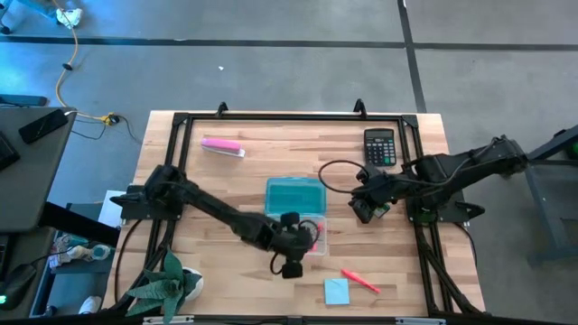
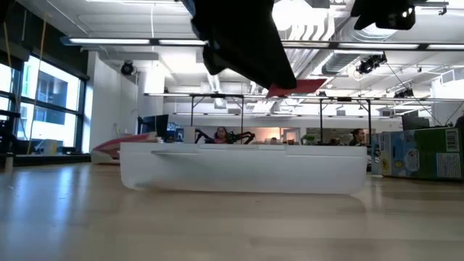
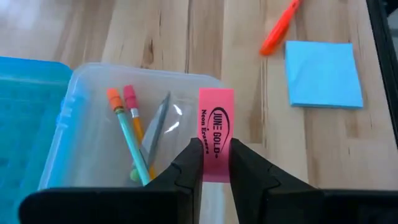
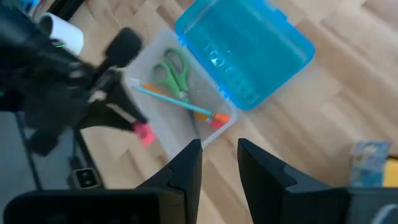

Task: Pack school essentials
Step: Put the pink eraser into the supply box

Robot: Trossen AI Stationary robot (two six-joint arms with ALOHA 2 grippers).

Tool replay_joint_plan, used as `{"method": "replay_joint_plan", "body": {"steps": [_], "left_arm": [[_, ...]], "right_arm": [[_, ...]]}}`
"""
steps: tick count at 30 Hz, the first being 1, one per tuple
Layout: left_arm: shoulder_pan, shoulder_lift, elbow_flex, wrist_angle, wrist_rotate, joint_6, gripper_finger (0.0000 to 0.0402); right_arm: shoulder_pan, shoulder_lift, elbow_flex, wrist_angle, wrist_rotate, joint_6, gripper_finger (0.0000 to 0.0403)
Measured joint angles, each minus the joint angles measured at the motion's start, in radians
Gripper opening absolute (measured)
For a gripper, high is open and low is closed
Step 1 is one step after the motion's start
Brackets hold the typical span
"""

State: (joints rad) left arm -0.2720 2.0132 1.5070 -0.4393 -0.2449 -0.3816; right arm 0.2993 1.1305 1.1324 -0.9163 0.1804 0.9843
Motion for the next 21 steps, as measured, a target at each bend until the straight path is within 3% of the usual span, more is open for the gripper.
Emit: {"method": "replay_joint_plan", "body": {"steps": [3, 11, 21], "left_arm": [[0.040, 0.001, 0.000, -0.038, 0.072, 0.019, 0.0051], [0.086, 0.043, 0.000, -0.069, 0.143, 0.054, 0.0051], [0.086, 0.072, -0.001, -0.068, 0.144, 0.079, 0.0051]], "right_arm": [[0.047, 0.004, 0.000, 0.000, 0.002, 0.073, 0.0094], [0.203, 0.113, 0.000, -0.003, 0.005, 0.234, 0.0094], [0.366, 0.286, 0.000, 0.022, -0.015, 0.415, 0.0094]]}}
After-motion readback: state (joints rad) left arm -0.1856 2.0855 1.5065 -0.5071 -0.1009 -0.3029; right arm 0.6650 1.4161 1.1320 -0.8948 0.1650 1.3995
